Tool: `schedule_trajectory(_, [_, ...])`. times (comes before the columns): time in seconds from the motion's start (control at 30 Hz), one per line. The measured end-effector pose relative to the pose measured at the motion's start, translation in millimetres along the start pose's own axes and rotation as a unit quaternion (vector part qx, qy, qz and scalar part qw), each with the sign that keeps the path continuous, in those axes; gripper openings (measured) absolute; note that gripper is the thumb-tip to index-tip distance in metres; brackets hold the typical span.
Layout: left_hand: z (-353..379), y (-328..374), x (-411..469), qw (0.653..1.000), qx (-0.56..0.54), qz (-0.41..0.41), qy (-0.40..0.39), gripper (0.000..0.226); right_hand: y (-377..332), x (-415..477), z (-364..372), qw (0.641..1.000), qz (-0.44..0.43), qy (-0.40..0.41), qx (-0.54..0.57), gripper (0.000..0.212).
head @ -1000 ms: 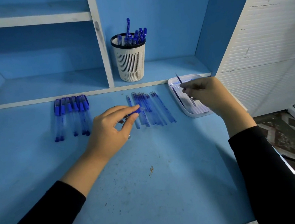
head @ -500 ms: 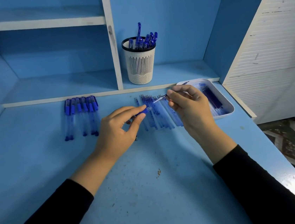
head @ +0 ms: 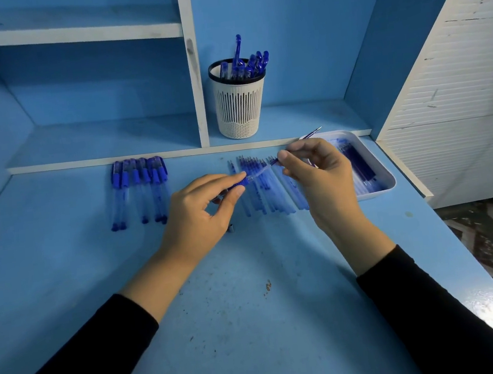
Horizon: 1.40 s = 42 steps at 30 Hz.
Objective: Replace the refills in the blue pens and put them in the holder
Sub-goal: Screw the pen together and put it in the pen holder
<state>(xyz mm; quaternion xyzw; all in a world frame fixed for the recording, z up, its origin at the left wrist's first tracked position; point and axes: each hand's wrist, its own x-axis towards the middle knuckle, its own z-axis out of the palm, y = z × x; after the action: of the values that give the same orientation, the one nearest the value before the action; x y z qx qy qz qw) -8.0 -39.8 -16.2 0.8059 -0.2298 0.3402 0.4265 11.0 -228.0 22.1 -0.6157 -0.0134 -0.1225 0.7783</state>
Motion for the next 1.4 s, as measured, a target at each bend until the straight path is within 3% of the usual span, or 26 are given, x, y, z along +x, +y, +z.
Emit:
schedule_trajectory(0.23, [-4, 0, 0, 1.000, 0.006, -0.003, 0.017, 0.019, -1, -11, 1, 0.994, -0.096, -0.024, -0.040, 0.010])
schedule_trajectory(0.43, [-8, 4, 1, 1.000, 0.016, 0.011, 0.021, 0.019, 8, -23, 12, 0.977, -0.162, -0.083, -0.114, 0.017])
schedule_trajectory(0.73, [-26, -1, -4, 1.000, -0.003, -0.016, 0.000, 0.019, 15, -28, 17, 0.950, -0.242, -0.092, -0.175, 0.014])
schedule_trajectory(1.0, [-45, -3, -10, 0.998, -0.029, -0.054, -0.012, 0.022, 17, -37, 23, 0.968, -0.172, -0.131, -0.125, 0.019])
schedule_trajectory(1.2, [-54, -7, -9, 0.998, -0.008, -0.051, -0.036, 0.018, 23, -33, 21, 0.935, -0.239, -0.153, -0.214, 0.012])
schedule_trajectory(1.4, [-58, -5, -13, 0.997, -0.005, -0.052, -0.061, 0.018, 23, -42, 26, 0.952, -0.150, -0.194, -0.185, 0.010])
